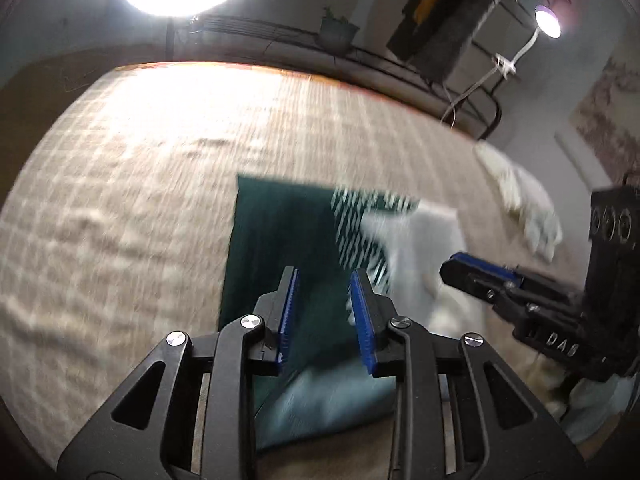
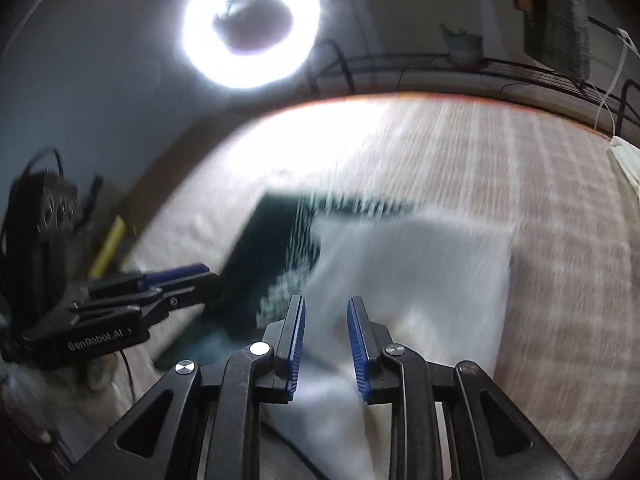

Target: Fold small clothes

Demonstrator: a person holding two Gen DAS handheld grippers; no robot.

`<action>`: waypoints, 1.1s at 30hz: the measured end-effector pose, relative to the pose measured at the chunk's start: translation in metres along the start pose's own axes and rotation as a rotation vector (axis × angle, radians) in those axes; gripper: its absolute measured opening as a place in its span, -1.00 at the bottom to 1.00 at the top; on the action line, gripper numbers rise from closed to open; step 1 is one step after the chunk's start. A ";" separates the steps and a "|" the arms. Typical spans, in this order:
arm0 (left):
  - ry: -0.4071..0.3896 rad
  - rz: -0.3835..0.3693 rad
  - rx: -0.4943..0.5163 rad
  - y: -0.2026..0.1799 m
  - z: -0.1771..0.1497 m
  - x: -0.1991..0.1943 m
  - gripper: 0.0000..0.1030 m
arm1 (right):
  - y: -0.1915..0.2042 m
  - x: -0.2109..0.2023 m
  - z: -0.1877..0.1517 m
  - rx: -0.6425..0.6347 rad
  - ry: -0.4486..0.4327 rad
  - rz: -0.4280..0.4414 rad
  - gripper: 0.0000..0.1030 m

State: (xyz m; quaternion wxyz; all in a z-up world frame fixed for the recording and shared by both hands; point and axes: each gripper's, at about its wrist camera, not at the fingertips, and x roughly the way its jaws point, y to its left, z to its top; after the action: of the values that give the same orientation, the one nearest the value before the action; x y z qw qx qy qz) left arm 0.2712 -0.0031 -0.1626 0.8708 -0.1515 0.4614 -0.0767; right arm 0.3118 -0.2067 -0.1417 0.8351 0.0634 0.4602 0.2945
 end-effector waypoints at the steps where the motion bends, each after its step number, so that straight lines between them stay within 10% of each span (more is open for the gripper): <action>1: 0.002 -0.013 -0.017 -0.001 0.007 0.006 -0.44 | -0.003 0.000 0.005 0.017 -0.014 0.001 -0.60; 14: 0.040 0.134 0.013 -0.001 0.025 0.089 -0.45 | -0.019 0.053 0.029 0.024 0.035 -0.043 -0.63; 33: -0.006 0.118 -0.021 0.005 0.055 0.106 -0.46 | -0.027 0.075 0.048 0.048 0.023 -0.050 -0.64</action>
State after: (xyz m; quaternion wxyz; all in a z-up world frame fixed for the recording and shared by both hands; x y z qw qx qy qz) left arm 0.3764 -0.0167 -0.2174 0.8734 -0.1336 0.4679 -0.0200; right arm 0.3928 -0.1794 -0.1794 0.8351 0.0683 0.4783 0.2631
